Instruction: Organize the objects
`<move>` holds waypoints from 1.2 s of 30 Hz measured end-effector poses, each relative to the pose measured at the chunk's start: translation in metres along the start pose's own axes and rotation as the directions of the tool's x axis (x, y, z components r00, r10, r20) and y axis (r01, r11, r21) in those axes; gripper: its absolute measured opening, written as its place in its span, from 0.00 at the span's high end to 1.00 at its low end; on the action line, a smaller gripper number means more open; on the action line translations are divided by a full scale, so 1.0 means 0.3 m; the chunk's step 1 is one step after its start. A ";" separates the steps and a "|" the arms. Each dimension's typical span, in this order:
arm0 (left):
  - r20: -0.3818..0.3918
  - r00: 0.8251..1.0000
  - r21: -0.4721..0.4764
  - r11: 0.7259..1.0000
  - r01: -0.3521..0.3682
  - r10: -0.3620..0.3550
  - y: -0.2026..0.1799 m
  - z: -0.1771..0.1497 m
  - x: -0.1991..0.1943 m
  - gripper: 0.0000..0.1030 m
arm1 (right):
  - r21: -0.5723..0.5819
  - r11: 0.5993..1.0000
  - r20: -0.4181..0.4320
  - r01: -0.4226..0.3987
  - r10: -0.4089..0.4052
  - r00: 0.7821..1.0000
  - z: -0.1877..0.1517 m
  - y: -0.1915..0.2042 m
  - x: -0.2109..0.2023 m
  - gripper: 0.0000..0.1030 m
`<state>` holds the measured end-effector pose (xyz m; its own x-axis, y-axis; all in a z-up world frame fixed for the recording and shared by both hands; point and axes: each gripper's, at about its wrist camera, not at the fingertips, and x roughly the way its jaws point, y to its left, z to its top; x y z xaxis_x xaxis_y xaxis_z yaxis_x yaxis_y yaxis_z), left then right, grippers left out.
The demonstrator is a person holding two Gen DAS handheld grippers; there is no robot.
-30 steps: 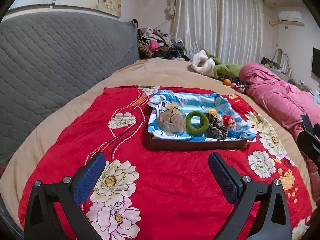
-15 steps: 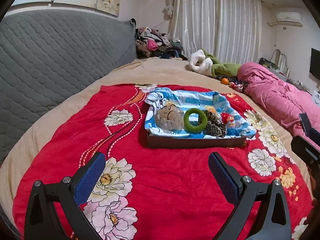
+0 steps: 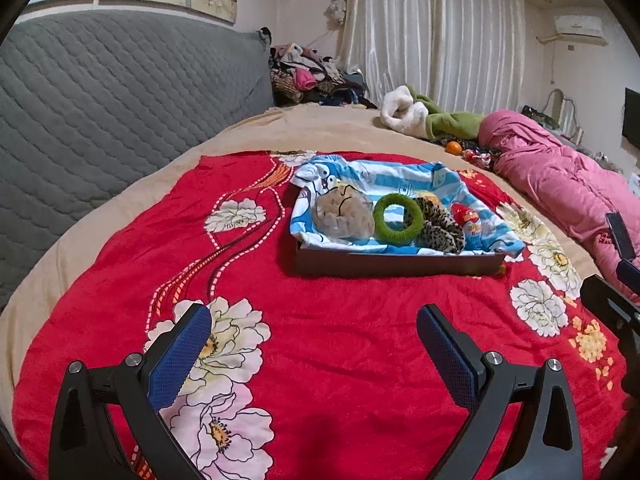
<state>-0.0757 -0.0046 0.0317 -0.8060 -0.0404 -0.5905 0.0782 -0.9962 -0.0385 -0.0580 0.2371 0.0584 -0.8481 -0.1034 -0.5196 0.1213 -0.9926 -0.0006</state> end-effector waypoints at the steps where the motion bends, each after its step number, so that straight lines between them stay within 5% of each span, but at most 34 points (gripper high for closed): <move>1: 0.000 1.000 0.000 1.000 -0.004 0.004 0.001 -0.004 0.003 0.01 | 0.003 1.000 -0.001 0.000 0.000 1.000 -0.005 -0.004 0.004 0.01; 36: -0.031 0.999 0.034 0.999 0.012 -0.011 0.000 -0.095 0.081 0.01 | -0.008 1.000 -0.079 0.018 -0.019 0.997 -0.104 -0.016 0.098 0.01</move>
<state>-0.0786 -0.0033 -0.0057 -0.7883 -0.0271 -0.6148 0.0487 -0.9986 -0.0184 -0.0674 0.2408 0.0163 -0.8070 -0.0794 -0.5851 0.1097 -0.9938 -0.0166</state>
